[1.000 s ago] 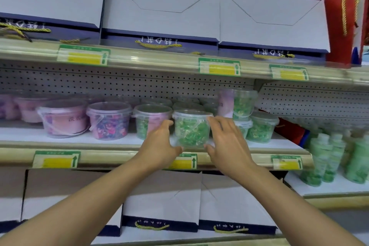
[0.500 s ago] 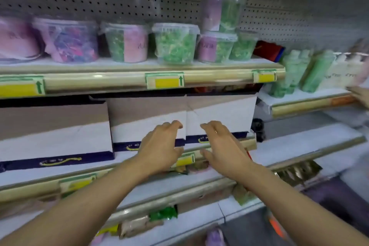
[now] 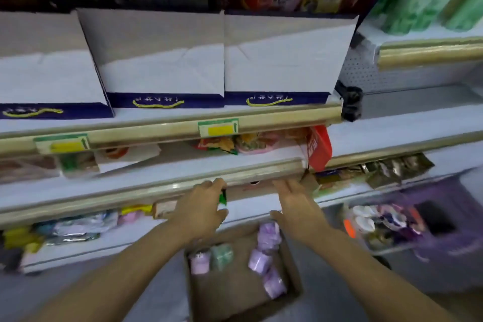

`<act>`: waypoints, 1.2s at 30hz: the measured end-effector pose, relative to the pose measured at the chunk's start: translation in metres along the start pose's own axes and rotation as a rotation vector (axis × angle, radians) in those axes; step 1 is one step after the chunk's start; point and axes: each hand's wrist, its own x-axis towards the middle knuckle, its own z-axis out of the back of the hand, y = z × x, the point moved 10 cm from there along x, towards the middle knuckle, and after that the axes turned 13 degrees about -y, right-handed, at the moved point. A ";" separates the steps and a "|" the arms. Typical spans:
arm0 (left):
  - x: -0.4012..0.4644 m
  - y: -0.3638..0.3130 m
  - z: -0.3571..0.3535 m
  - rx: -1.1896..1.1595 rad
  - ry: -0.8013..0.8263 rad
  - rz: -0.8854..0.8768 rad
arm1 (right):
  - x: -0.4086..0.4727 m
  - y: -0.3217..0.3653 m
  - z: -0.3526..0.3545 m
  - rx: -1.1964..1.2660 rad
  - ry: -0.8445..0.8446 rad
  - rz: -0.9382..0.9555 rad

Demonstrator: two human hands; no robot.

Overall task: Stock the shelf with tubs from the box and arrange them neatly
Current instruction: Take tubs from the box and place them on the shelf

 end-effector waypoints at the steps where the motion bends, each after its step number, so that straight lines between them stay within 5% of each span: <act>1: -0.004 0.002 -0.018 -0.006 0.013 0.023 | -0.005 -0.011 -0.015 0.009 0.028 -0.009; 15: -0.058 0.070 -0.250 -0.081 0.203 0.288 | -0.056 -0.120 -0.241 0.125 0.262 -0.160; 36: -0.019 0.236 -0.589 -0.043 0.283 0.388 | -0.047 -0.199 -0.580 0.138 0.273 -0.318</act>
